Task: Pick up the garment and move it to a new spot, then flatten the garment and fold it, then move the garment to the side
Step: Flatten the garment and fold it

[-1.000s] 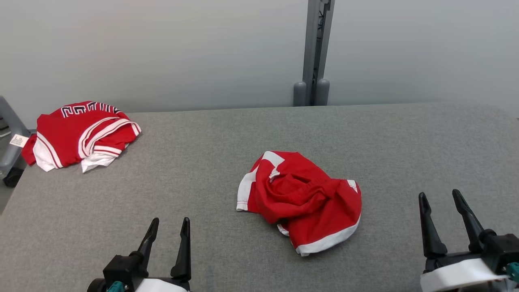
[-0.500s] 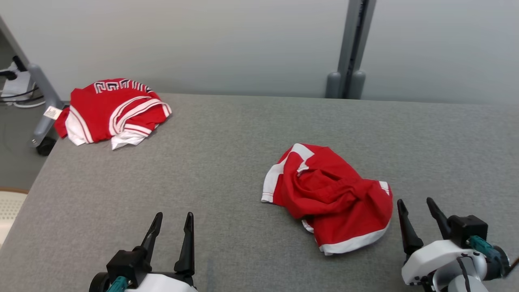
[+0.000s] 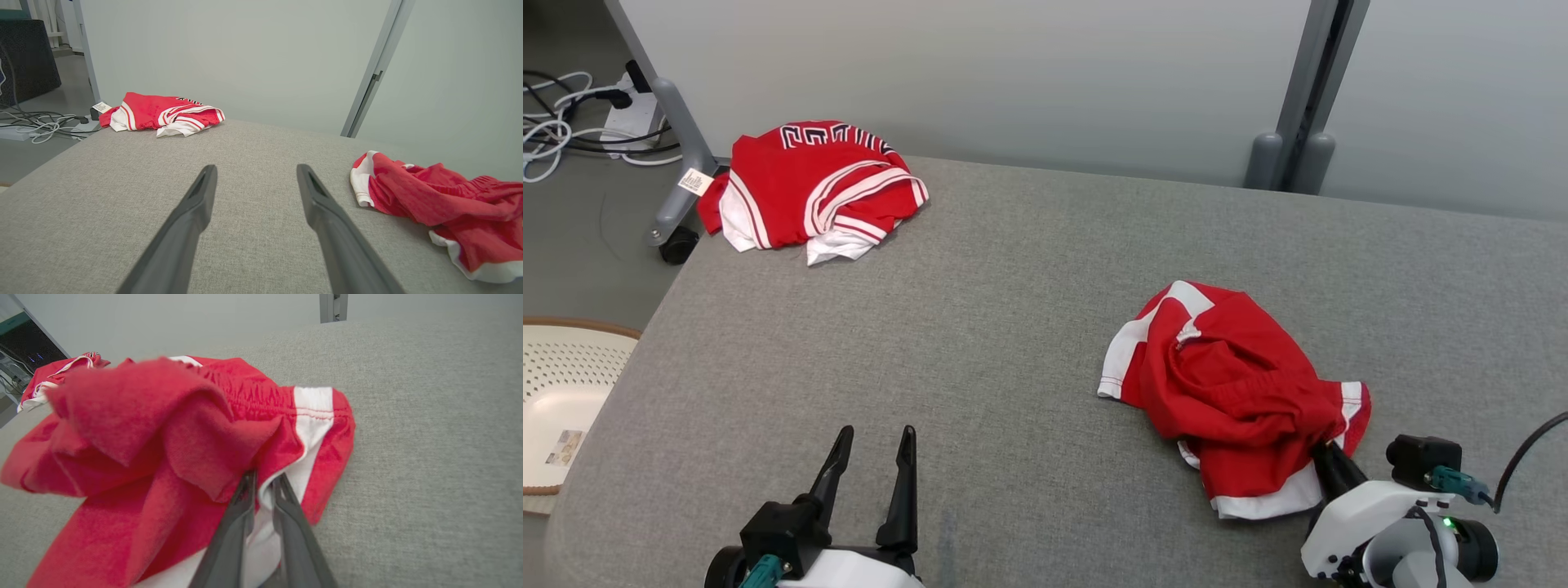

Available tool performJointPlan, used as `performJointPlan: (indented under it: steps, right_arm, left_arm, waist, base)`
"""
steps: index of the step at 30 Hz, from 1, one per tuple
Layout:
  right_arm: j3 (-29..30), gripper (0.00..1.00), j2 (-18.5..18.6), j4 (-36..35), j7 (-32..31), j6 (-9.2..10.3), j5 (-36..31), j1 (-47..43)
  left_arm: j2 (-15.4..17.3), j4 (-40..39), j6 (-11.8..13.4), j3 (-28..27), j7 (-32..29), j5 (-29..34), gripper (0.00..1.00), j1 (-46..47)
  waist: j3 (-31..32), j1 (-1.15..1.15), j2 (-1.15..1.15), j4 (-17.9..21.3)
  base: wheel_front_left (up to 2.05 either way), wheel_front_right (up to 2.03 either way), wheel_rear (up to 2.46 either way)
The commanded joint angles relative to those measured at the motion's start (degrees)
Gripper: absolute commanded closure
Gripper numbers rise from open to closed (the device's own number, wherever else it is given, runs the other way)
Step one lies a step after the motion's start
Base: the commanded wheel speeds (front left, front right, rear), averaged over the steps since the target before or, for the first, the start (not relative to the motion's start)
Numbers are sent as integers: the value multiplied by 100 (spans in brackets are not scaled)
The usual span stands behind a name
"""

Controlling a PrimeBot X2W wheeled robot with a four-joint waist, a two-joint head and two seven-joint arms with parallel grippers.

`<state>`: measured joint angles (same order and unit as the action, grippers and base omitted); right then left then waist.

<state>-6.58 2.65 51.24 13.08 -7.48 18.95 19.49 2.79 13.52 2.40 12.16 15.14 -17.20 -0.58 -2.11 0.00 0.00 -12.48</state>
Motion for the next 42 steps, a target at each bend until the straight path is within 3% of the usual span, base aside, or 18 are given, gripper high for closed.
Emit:
performJointPlan:
  steps: [1, 11, 18, 21, 30, 36, 42]
  right_arm:
    - [-43, 100, 44, 91, 21, -3, 60, 85]
    - [261, 100, 164, 88, 219, -3, -116, 381]
    - [750, 100, 343, -985, 217, -3, -608, 792]
    - [673, 100, 293, -1224, 217, -3, -763, 959]
    - [-849, 100, 67, -812, 218, -3, -644, 1026]
    - [-2224, 100, 35, -880, 212, -3, 167, 781]
    - [-3124, 100, 44, -1042, 212, -3, 697, 753]
  left_arm:
    - [19, 5, 18, -5, 1, -21, 0, 92]
    - [20, 10, 12, -5, 1, 17, 0, 17]
    - [20, 35, 6, 49, 1, -9, 0, 48]
    - [20, 53, 4, 80, 1, -16, 0, 85]
    - [19, 59, -28, 114, 1, -5, 0, 148]
    - [20, 51, -17, 118, 1, -33, 0, 211]
    - [20, 49, 17, 91, 1, -45, 0, 229]
  waist:
    - [14, 0, 0, -7]
    - [123, 0, 0, 95]
    - [145, 0, 0, 180]
    - [151, 0, 0, 163]
    - [100, 0, 0, -18]
    - [21, 0, 0, -143]
    - [0, 0, 0, -163]
  base:
    - [0, 0, 0]
    - [0, 0, 0]
    - [0, 0, 0]
    - [0, 0, 0]
    - [0, 0, 0]
    - [0, 0, 0]
    - [0, 0, 0]
